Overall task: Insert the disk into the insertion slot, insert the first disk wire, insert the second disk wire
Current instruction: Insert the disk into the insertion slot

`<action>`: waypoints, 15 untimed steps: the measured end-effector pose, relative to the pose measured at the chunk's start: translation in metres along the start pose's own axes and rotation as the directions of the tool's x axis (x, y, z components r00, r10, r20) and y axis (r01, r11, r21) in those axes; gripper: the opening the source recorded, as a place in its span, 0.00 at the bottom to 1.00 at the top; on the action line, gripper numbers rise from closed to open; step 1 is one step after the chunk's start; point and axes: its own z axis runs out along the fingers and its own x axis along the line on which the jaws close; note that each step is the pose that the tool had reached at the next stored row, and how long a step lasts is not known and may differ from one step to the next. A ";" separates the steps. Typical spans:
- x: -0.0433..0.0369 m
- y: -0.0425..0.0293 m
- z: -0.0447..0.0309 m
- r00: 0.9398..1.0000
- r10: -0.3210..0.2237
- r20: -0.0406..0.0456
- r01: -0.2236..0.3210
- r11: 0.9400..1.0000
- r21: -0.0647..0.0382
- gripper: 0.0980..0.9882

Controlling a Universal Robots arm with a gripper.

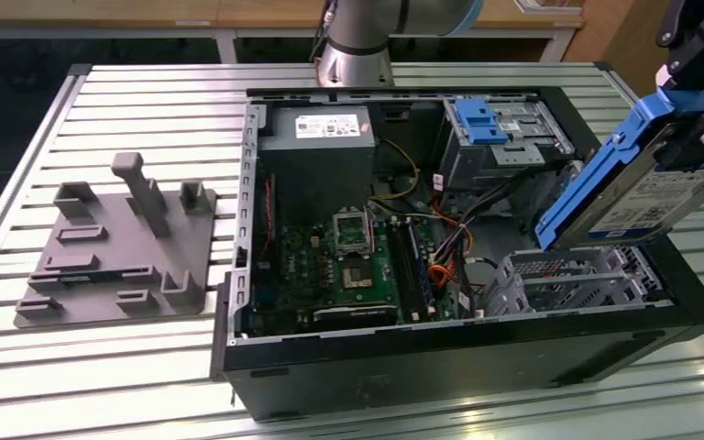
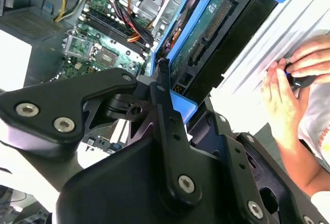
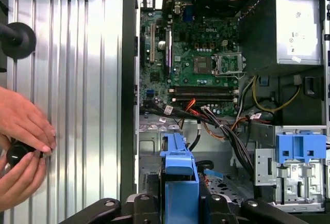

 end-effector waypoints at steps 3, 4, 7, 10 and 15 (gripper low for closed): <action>0.0000 0.0000 0.0000 1.000 0.000 0.000 0.000 1.000 0.000 0.30; 0.0000 0.0000 0.0000 1.000 0.000 0.000 0.000 1.000 0.000 0.30; 0.0000 0.0000 0.0001 1.000 0.000 0.000 0.000 1.000 0.000 0.30; -0.0012 -0.0001 0.0006 1.000 0.000 0.000 0.000 1.000 0.000 0.30; -0.0059 -0.0002 0.0023 1.000 0.000 0.000 0.000 1.000 0.000 0.30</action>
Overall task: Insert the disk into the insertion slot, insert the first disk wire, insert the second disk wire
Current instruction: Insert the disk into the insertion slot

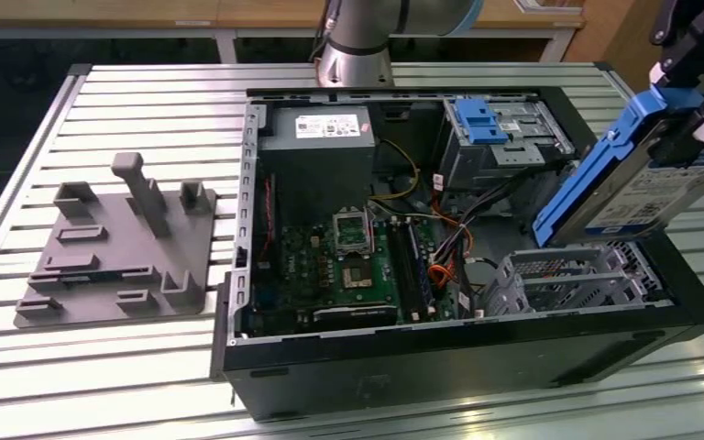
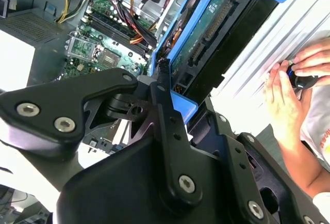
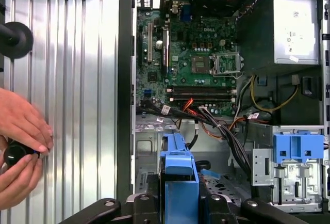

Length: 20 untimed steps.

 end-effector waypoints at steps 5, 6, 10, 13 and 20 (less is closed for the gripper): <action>-0.0054 0.0000 0.0025 1.000 0.000 -0.001 0.000 1.000 0.000 0.30; -0.0060 0.0000 0.0030 1.000 0.000 -0.001 0.000 1.000 0.000 0.30; -0.0077 0.0000 0.0055 1.000 0.000 -0.002 0.000 1.000 0.000 0.30; -0.0081 -0.0001 0.0074 1.000 0.000 -0.001 0.000 1.000 0.000 0.30; -0.0081 -0.0007 0.0104 1.000 0.000 -0.002 0.000 1.000 0.000 0.30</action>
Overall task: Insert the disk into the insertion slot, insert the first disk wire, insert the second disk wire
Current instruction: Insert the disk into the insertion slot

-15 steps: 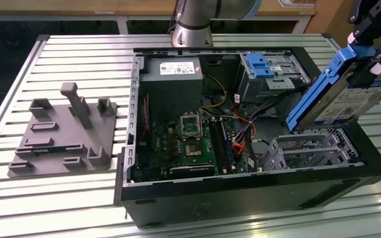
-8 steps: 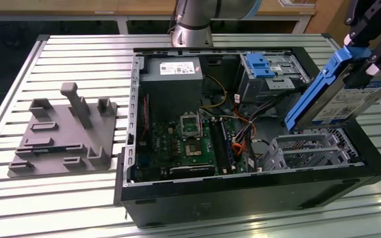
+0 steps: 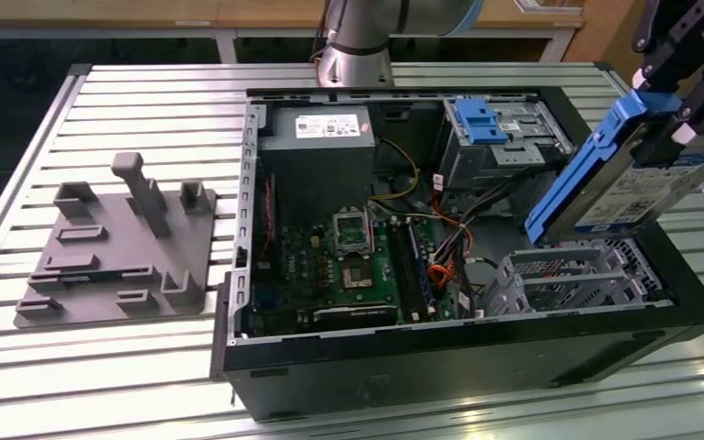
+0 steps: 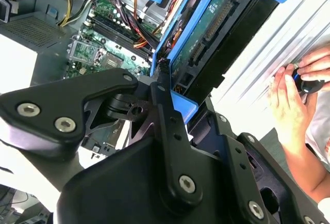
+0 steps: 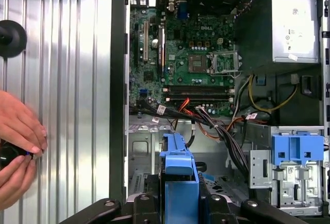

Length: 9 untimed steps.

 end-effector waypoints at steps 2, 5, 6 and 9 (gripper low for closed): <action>0.0000 -0.0007 0.0007 1.000 0.000 0.000 0.000 1.000 0.000 0.30; 0.0001 -0.0019 0.0015 1.000 0.000 0.000 0.000 1.000 0.000 0.30; 0.0001 -0.0020 0.0019 1.000 0.000 0.000 0.000 1.000 0.000 0.30; 0.0002 -0.0022 0.0033 1.000 0.000 0.000 0.000 1.000 0.000 0.30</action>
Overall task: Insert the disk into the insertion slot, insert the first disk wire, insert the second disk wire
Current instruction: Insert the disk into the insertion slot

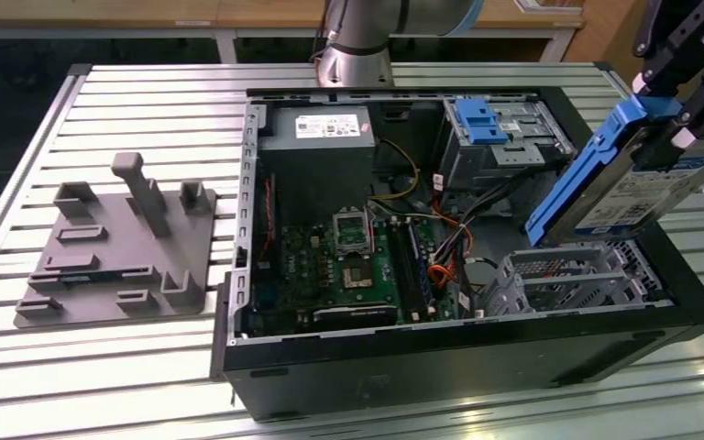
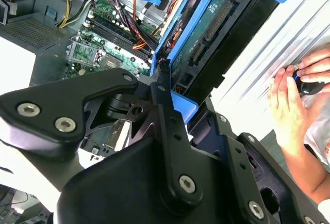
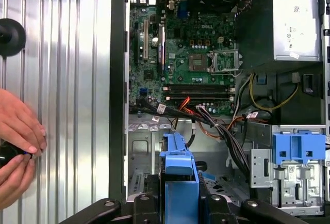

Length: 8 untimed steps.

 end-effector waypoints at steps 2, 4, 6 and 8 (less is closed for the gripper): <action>0.0001 0.0000 0.0009 1.000 0.000 -0.001 0.000 1.000 0.000 0.30; 0.0001 -0.0001 0.0017 1.000 0.000 -0.001 0.000 1.000 0.000 0.30; 0.0001 -0.0001 0.0026 1.000 0.000 -0.002 0.000 1.000 0.000 0.30; 0.0002 -0.0001 0.0035 1.000 0.000 -0.002 0.000 1.000 0.000 0.30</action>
